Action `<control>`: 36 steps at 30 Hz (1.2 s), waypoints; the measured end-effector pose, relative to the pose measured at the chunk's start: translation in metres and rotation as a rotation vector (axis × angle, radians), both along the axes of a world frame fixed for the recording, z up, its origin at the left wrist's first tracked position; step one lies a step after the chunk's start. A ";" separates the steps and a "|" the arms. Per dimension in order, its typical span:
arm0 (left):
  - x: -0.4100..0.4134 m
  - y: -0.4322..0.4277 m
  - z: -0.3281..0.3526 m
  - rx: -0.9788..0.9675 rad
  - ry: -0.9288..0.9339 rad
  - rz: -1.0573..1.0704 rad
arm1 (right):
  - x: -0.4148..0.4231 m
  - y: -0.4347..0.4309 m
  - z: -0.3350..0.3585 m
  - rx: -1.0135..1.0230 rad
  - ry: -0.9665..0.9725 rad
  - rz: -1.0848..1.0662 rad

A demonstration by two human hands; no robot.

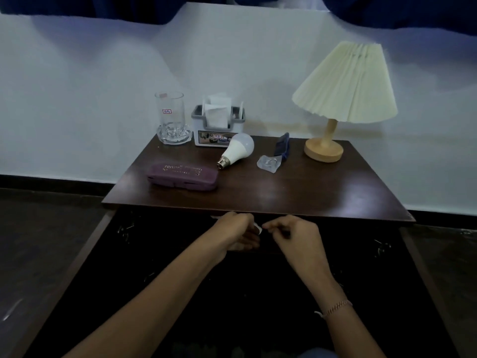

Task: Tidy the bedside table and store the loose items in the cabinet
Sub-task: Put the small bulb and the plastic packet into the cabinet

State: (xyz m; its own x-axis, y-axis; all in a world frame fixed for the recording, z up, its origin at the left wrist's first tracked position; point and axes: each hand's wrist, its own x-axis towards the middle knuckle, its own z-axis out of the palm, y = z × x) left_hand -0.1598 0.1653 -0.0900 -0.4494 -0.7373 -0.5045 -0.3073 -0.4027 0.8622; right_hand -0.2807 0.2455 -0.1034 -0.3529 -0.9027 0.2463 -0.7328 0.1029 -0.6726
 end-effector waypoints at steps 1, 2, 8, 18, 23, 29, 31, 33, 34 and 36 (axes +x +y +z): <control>-0.001 0.001 0.008 -0.029 0.003 -0.031 | 0.001 0.001 0.010 -0.057 -0.012 0.000; -0.004 0.000 0.017 -0.067 0.020 -0.043 | 0.000 -0.001 0.019 -0.119 -0.031 -0.004; -0.040 -0.034 0.046 -0.243 0.235 0.209 | -0.035 -0.061 0.041 -0.151 -0.170 -0.137; -0.076 -0.074 0.020 -0.227 0.272 0.326 | -0.069 -0.126 0.021 0.007 -0.318 -0.014; -0.075 -0.073 0.012 -0.311 0.256 0.316 | -0.069 -0.129 0.019 -0.037 -0.262 -0.133; -0.072 -0.073 0.015 -0.285 0.310 0.321 | -0.062 -0.125 0.021 -0.078 -0.149 -0.175; -0.071 -0.071 0.019 -0.254 0.321 0.333 | -0.062 -0.122 0.024 -0.065 -0.197 -0.202; -0.070 -0.067 0.024 -0.209 0.342 0.338 | -0.062 -0.117 0.025 -0.056 -0.298 -0.227; -0.069 -0.065 0.026 -0.189 0.350 0.341 | -0.061 -0.112 0.025 -0.055 -0.345 -0.235; -0.064 -0.059 0.026 -0.160 0.352 0.347 | -0.059 -0.097 0.023 -0.068 -0.394 -0.238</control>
State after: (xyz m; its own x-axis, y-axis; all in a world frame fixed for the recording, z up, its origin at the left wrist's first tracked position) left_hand -0.2237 0.1060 -0.0639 -0.2866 -0.9287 -0.2351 0.1411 -0.2837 0.9485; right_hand -0.3402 0.1481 -0.0802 -0.6266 -0.7718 0.1080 -0.3818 0.1832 -0.9059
